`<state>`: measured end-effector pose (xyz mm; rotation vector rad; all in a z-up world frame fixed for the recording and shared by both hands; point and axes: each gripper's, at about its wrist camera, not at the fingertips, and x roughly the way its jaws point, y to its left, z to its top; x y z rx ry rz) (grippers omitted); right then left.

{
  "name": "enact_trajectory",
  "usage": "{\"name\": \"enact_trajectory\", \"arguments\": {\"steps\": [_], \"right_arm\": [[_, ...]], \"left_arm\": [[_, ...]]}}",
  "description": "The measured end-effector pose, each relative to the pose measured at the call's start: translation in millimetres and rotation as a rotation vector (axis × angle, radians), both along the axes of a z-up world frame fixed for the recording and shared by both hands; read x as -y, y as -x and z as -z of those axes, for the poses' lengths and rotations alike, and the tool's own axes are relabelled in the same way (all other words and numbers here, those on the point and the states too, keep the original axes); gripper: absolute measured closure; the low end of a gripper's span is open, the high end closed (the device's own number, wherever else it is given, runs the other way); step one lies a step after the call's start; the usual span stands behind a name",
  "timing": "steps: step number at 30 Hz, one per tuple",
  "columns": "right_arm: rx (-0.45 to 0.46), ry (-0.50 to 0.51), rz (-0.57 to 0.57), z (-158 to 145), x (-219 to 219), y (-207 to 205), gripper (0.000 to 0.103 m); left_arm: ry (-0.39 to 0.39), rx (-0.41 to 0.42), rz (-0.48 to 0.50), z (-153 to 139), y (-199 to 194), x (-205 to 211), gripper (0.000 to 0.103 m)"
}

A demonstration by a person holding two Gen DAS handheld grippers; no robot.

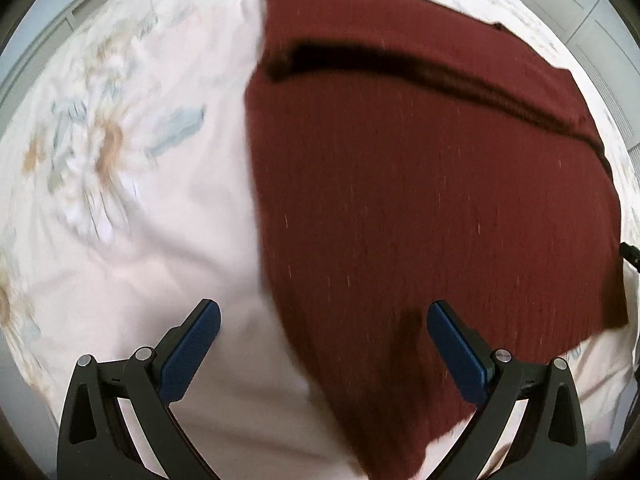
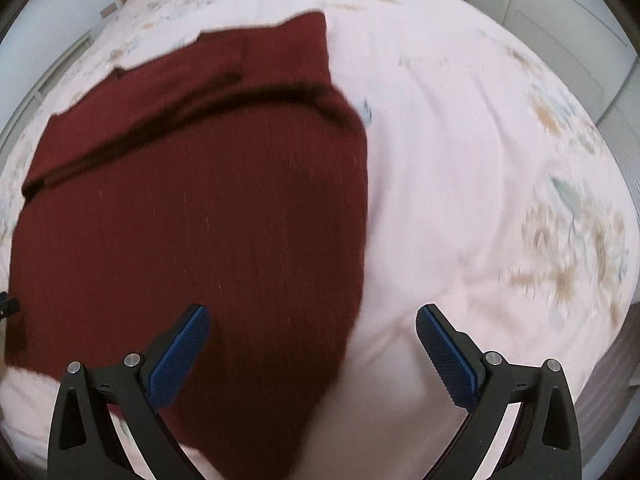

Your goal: Fold small clothes

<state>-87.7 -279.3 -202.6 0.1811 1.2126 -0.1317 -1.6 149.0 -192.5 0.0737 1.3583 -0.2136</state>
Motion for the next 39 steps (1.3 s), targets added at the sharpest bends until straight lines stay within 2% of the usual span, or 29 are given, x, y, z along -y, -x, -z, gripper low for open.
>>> {"name": "enact_trajectory", "arguments": {"steps": [2,5,7,12,14,18,23,24,26,29,32,39], "right_arm": [[-0.011,-0.007,0.005,4.6,-0.3,7.7,0.0],[-0.008,-0.005,-0.012,5.8,-4.9,15.8,0.002],[-0.014,0.01,-0.029,5.6,-10.2,17.1,0.007],[-0.049,-0.056,-0.024,12.9,-15.0,19.9,0.037],[-0.057,-0.081,-0.022,14.3,-16.9,22.8,0.045],[-0.078,-0.106,-0.036,13.9,-21.4,23.7,0.059],[-0.099,-0.162,-0.046,11.1,-22.7,25.9,0.075],[-0.095,-0.176,-0.047,10.5,-25.8,21.7,0.082],[-0.087,-0.205,-0.043,7.7,-26.3,19.8,0.089],[-0.063,-0.209,-0.055,-3.5,-27.3,17.5,0.091],[-0.027,-0.212,-0.06,-19.1,-25.4,18.2,0.091],[0.103,-0.234,-0.03,-61.3,-15.4,-3.7,0.091]], "left_arm": [[0.021,-0.018,-0.003,5.1,7.4,0.2,0.001],[0.006,0.0,0.012,8.1,15.1,6.0,0.002],[0.002,0.011,0.026,8.1,18.7,11.8,0.005],[0.007,0.018,0.06,4.8,26.2,25.1,0.025],[0.02,0.018,0.073,2.2,30.6,28.4,0.038],[0.025,0.025,0.095,-0.3,36.1,41.6,0.049],[0.064,-0.004,0.121,-9.2,44.4,48.6,0.076],[0.072,-0.011,0.126,-9.5,42.8,51.9,0.078],[0.078,-0.015,0.13,-12.6,45.8,51.2,0.086],[0.087,-0.014,0.129,-18.0,46.5,57.1,0.093],[0.107,-0.006,0.124,-21.3,32.8,51.0,0.093],[0.16,0.064,0.088,-65.6,17.1,35.7,0.094]]}}
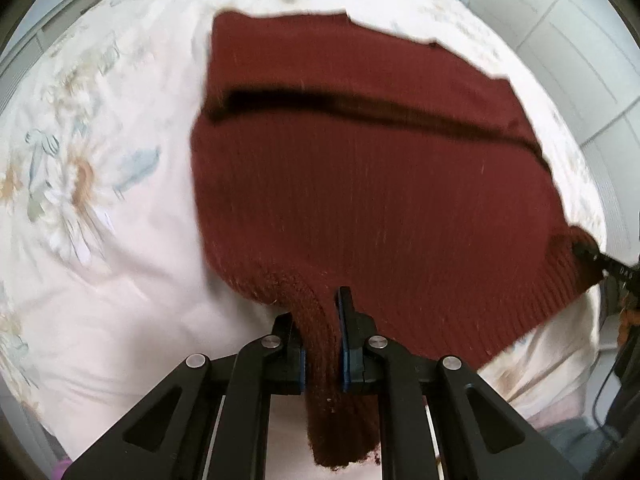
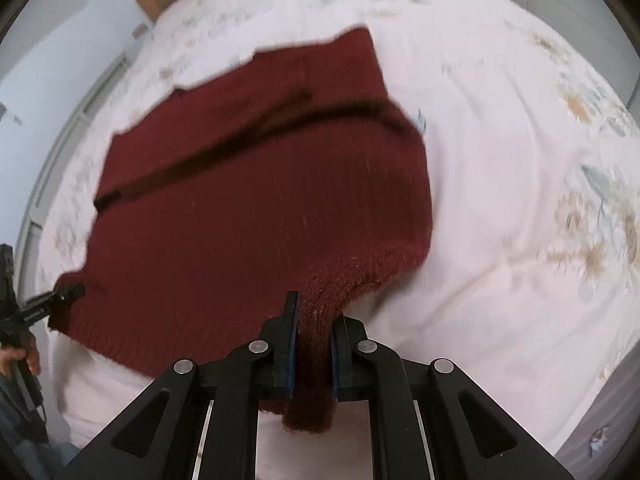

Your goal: Fold small clothes

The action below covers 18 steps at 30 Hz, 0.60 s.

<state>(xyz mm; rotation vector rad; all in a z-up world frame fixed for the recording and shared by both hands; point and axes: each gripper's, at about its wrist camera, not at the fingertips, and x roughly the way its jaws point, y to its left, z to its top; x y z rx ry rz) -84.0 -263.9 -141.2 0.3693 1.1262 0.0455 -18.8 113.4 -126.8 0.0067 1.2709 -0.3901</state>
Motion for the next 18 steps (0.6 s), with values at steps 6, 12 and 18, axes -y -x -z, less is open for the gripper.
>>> {"name": "enact_trajectory", "arguments": {"steps": [6,12,18], "right_arm": [[0.108,-0.011,0.029,-34.2,12.4,-36.8,0.091],[0.2,-0.005,0.041,-66.2,19.8,-71.1,0.091],[0.239,0.05,0.038,-87.9,19.9,-126.5,0.091]], "left_arm": [[0.037,0.071,-0.05,-35.3,-40.9,-5.8,0.094],[0.049,0.151,-0.084,-72.2,-76.1,-20.4,0.093],[0.068,0.204,-0.096,-89.1,-130.0,2.6,0.093]]}}
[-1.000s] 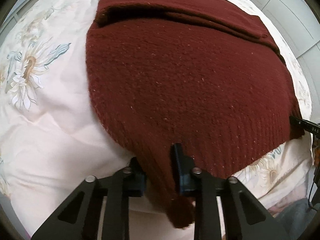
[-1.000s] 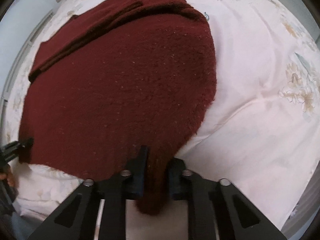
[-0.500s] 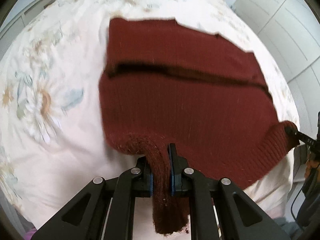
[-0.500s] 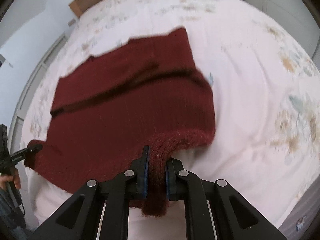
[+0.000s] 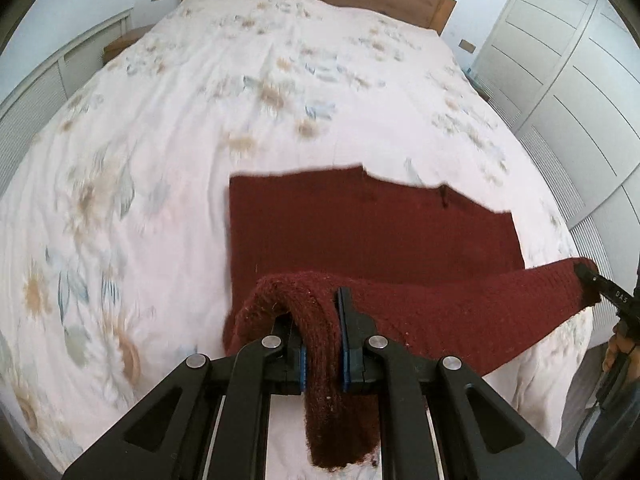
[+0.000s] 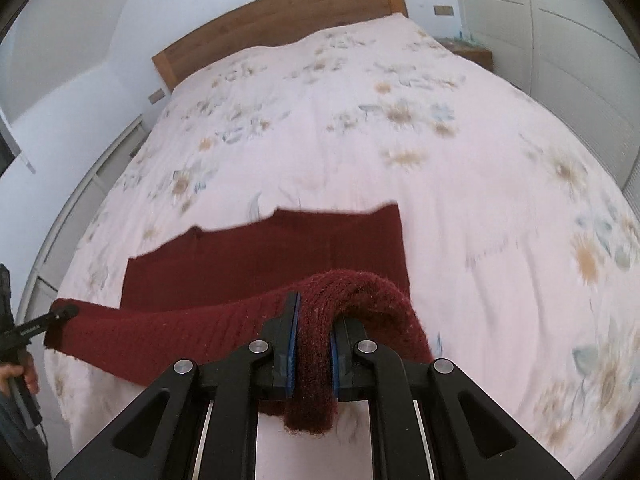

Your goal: Fold small clothes

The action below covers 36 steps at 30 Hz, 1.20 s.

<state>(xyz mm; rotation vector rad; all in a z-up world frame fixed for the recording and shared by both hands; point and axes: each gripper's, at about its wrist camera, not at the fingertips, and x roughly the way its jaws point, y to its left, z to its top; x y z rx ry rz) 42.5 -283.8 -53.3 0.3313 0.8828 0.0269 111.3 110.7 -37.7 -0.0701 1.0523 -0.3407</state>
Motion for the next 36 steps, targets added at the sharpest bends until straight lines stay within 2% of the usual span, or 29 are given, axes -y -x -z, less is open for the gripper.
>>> {"name": "enact_trajectory", "arguments": {"steps": [5,10,13,16,26,28,30,31,32,33,35,36], "right_arm": [[-0.041,0.061,-0.008,7.0,-1.8,-47.1,0.091],[-0.123,0.104,-0.016,35.6,-8.2,-86.7,0.091],[-0.153,0.105,-0.015,50.5,-10.0,-98.4,0.091],[-0.172,0.093,-0.007,60.4,-8.9,-106.1,0.091],[-0.208,0.105,0.011,76.3,-4.8,-120.4,0.089],[-0.205,0.116,0.023,74.5,-5.2,-121.0,0.085],[-0.194,0.132,0.039,70.1,-5.4,-120.5,0.072],[-0.186,0.138,0.041,66.6,-5.5,-120.5,0.066],[-0.179,0.142,0.044,63.6,-5.4,-120.4,0.049],[-0.17,0.145,0.047,59.8,-5.3,-120.0,0.037],[-0.146,0.144,0.051,51.1,-4.7,-118.6,0.035],[-0.137,0.142,0.052,46.6,-4.6,-117.7,0.031]], "left_arm": [[-0.051,0.004,-0.012,5.7,-41.3,10.4,0.093],[-0.107,-0.043,-0.041,40.0,-79.2,16.0,0.092],[-0.16,-0.054,-0.035,60.7,-91.7,22.4,0.092],[-0.167,-0.052,-0.05,74.4,-96.8,23.7,0.092],[-0.231,-0.109,-0.07,96.7,-109.5,24.4,0.09],[-0.233,-0.116,-0.083,95.0,-110.6,25.6,0.089],[-0.221,-0.119,-0.088,90.3,-111.4,27.0,0.079],[-0.204,-0.116,-0.085,86.8,-111.5,27.6,0.066],[-0.181,-0.111,-0.083,82.0,-111.7,28.8,0.054],[-0.167,-0.101,-0.083,77.4,-111.8,30.1,0.049],[-0.173,-0.064,-0.093,65.3,-110.4,32.7,0.036],[-0.172,-0.055,-0.092,60.9,-109.6,33.9,0.035]]}}
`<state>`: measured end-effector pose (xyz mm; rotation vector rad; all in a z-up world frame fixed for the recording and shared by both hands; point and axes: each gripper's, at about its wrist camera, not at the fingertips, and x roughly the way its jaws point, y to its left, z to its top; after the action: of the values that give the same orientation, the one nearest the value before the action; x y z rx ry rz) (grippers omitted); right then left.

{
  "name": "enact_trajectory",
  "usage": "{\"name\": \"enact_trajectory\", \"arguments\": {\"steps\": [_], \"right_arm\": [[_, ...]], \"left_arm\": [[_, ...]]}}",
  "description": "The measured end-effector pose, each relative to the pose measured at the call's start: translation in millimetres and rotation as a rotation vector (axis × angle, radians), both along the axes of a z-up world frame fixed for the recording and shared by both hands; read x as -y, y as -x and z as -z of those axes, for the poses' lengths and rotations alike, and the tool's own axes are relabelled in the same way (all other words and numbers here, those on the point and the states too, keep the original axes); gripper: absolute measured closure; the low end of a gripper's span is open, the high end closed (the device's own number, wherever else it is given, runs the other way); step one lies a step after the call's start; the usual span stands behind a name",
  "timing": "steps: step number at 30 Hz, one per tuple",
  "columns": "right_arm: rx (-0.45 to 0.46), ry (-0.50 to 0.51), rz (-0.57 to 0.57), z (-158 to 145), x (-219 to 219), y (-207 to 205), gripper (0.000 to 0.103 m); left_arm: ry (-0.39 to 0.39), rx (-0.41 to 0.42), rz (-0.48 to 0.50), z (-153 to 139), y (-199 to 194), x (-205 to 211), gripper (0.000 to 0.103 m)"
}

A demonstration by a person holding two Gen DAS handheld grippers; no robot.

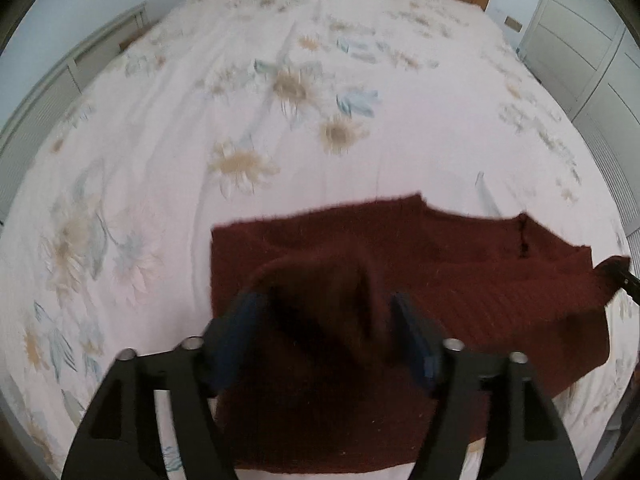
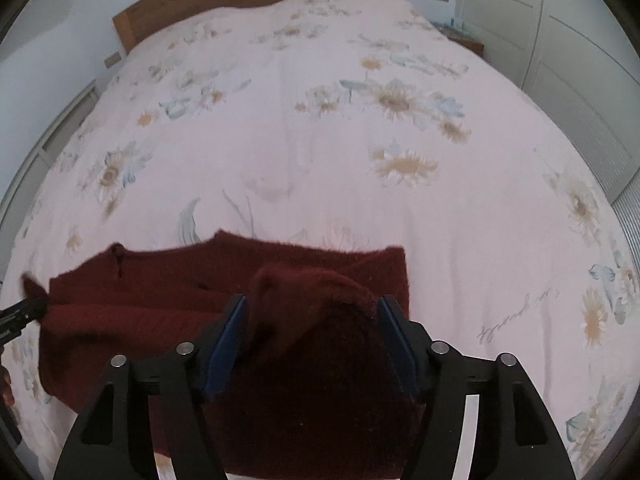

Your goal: Fold small clothes

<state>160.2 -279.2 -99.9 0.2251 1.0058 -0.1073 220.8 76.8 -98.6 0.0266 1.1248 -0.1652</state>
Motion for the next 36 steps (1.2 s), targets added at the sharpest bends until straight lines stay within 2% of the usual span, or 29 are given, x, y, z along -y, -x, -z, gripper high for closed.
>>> {"name": "enact_trajectory", "arguments": {"steps": [2,3,5,7,9,13,16,19,24,30,36], "right_arm": [[0.016,0.0,-0.006,-7.6,-2.4,2.9,0.022],[0.028,0.005,-0.014,-11.8,-5.6,5.4,0.022],[0.037,0.016,-0.031,-16.1,-13.9,9.2,0.02],[0.044,0.04,-0.066,-16.4,-28.9,14.9,0.015],[0.05,0.061,-0.101,-12.9,-45.9,21.7,0.002],[0.059,0.093,-0.168,9.0,-83.9,39.5,0.0],[0.029,0.128,-0.207,35.6,-108.1,50.1,0.0],[0.002,0.15,-0.211,59.4,-116.6,59.0,0.0],[-0.036,0.16,-0.164,85.2,-93.9,69.9,0.0],[-0.035,0.129,-0.073,88.9,-40.5,80.8,0.0],[-0.051,0.138,-0.071,93.3,-27.4,83.6,0.0]], "left_arm": [[0.023,0.015,0.009,-10.3,1.9,2.8,0.033],[0.029,0.022,0.013,-14.6,3.5,4.3,0.03],[0.024,0.046,0.02,-21.5,7.7,9.1,0.016],[0.009,0.07,0.035,-25.0,12.9,16.8,0.008],[-0.003,0.087,0.057,-23.9,20.1,25.9,0.002],[-0.004,0.095,0.101,-7.3,36.6,44.1,0.001],[-0.015,0.1,0.121,12.5,50.7,54.6,0.001],[-0.025,0.071,0.132,36.6,60.7,59.5,0.001],[-0.067,0.005,0.115,69.2,65.9,47.5,0.001],[-0.073,0.023,0.094,73.0,66.5,11.2,0.001],[-0.038,0.032,0.091,78.1,70.5,-6.0,0.001]]}}
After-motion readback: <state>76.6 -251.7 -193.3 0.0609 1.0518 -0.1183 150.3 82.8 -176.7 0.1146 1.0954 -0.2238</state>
